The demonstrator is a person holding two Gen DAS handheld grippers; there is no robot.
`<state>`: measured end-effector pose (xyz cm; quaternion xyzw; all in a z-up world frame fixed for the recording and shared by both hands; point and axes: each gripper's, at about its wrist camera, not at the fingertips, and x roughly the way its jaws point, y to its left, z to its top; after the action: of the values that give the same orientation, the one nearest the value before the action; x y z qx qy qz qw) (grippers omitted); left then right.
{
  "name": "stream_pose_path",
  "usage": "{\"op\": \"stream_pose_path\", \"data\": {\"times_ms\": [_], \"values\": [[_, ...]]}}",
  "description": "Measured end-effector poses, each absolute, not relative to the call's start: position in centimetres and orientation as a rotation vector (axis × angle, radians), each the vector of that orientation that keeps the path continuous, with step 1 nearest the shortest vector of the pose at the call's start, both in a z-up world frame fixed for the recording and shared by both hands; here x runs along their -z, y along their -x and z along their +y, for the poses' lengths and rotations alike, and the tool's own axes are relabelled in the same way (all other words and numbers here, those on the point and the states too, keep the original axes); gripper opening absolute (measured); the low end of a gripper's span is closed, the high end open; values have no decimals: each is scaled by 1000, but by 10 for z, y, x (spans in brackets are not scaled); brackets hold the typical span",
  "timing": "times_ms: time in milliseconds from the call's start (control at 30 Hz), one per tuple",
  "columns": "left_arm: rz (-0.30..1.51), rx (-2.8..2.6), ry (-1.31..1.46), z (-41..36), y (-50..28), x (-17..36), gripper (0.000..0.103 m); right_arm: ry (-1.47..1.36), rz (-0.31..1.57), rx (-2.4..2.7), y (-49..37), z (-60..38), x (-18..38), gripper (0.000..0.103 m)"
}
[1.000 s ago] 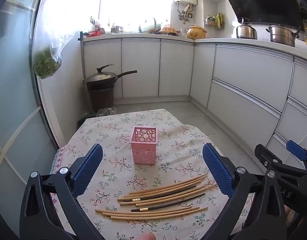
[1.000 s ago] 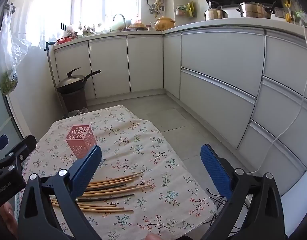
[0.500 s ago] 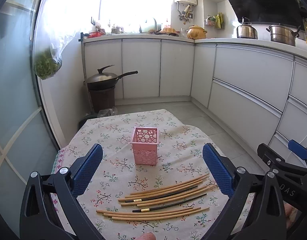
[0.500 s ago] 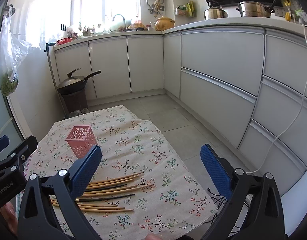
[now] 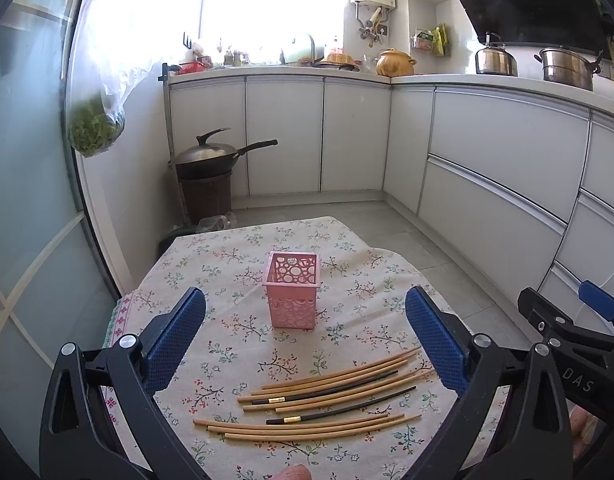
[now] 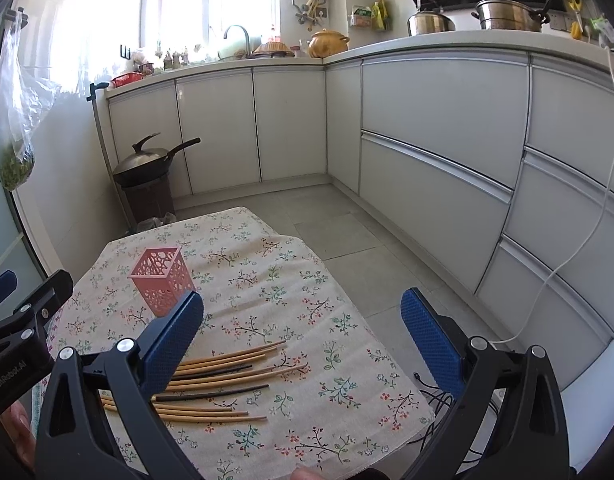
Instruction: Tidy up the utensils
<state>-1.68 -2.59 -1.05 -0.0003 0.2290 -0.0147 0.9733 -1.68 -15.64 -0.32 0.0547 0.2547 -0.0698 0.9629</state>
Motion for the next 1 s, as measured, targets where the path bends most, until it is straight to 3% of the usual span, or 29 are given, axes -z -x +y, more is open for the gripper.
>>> {"op": "stream_pose_path", "data": {"times_ms": [1000], "values": [[473,15,-11,-25,14,14,96,-169,502,129,15,-161,6,96]]}}
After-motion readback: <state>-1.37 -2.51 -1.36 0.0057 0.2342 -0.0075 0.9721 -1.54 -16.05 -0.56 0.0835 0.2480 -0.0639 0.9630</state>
